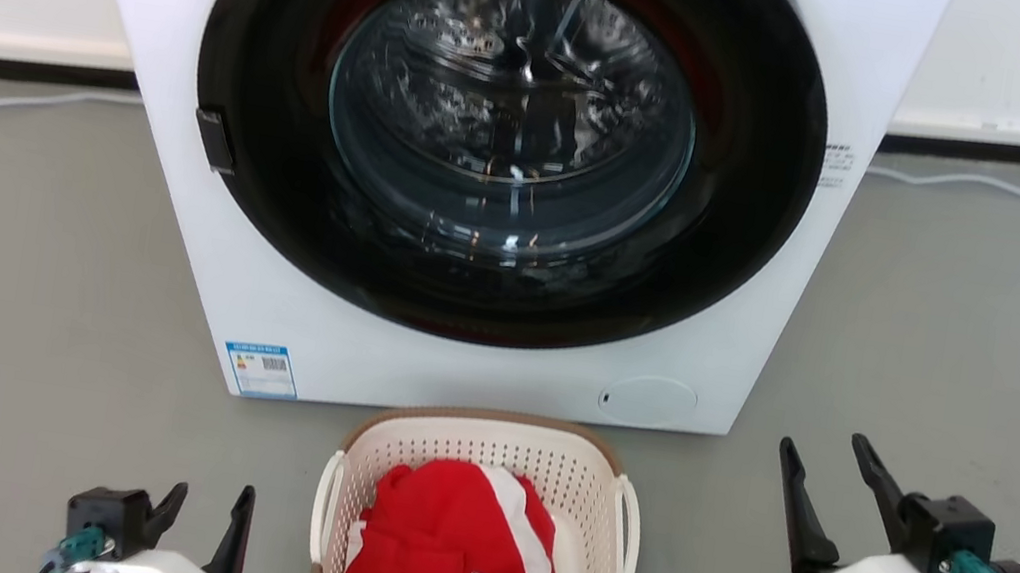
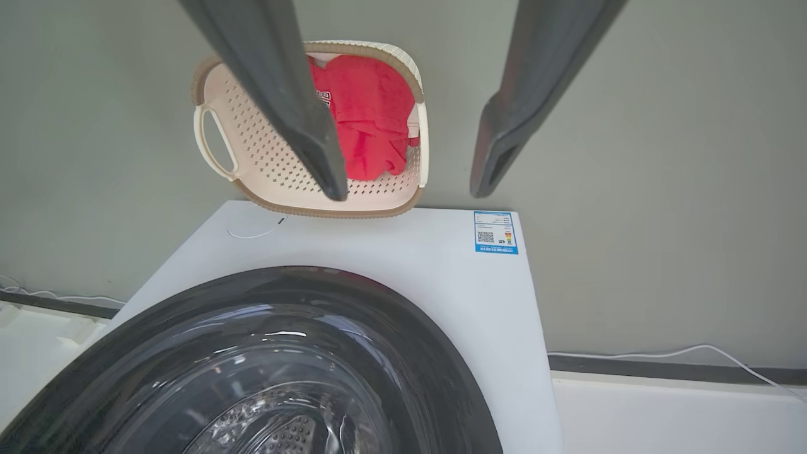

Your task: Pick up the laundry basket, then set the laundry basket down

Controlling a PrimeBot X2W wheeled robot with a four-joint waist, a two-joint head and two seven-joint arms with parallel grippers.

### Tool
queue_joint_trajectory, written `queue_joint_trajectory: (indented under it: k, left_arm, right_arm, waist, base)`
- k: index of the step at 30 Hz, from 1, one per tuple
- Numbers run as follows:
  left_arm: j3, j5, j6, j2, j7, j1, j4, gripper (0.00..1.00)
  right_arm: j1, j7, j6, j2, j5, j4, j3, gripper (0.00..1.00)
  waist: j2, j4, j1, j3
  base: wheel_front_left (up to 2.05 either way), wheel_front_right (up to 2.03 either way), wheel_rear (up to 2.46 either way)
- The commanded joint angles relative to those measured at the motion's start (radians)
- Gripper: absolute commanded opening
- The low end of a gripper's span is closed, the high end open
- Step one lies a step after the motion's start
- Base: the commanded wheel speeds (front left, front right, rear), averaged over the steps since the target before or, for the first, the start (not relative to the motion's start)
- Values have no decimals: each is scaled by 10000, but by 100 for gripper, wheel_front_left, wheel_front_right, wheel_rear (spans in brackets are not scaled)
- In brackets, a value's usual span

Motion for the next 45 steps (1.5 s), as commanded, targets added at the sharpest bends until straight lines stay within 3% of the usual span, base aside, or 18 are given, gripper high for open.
queue_joint_trajectory:
  k: [1, 13, 24, 25, 32, 36, 45]
  left_arm:
    - [487, 124, 23, 208, -61, 29, -505, 100]
    - [1393, 373, 201, 250, -61, 1103, -1810, 100]
    - [2046, 581, 372, 90, -61, 2031, -2811, 100]
    - [1709, 523, 293, -25, 0, 2304, -2573, 0]
    - [1718, 244, 274, -232, 122, 2549, -2062, 0]
    - [1755, -180, 248, -251, 253, 2490, -2158, 0]
    - [1780, -1137, 190, -295, 486, 2380, -2385, 0]
  right_arm:
    - [152, -137, 62, -135, 68, -519, 133, 100]
    - [1339, -137, 62, -376, 102, -1648, -279, 100]
    - [2608, -138, 62, 55, -62, -2880, -1218, 100]
    - [2831, 2, 0, 163, -29, -2639, -1394, 0]
    - [3004, 134, -10, 375, 272, -2114, -1366, 0]
    - [2960, 263, -8, 396, 747, -2170, -1397, 0]
    - [2879, 487, -2, 444, 1814, -2300, -1418, 0]
  waist:
    - [-1, -3, 0, -202]
    - [-1, 78, 0, -640]
    - [-1, 276, 0, -986]
    - [-1, 279, 0, -988]
    - [-1, 290, 2, -981]
    - [-1, 285, 22, -959]
    - [-1, 279, 0, -858]
  base:
    - [0, 0, 0]
    - [0, 0, 0]
    - [0, 0, 0]
    - [0, 0, 0]
    - [0, 0, 0]
    - [0, 0, 0]
    - [0, 0, 0]
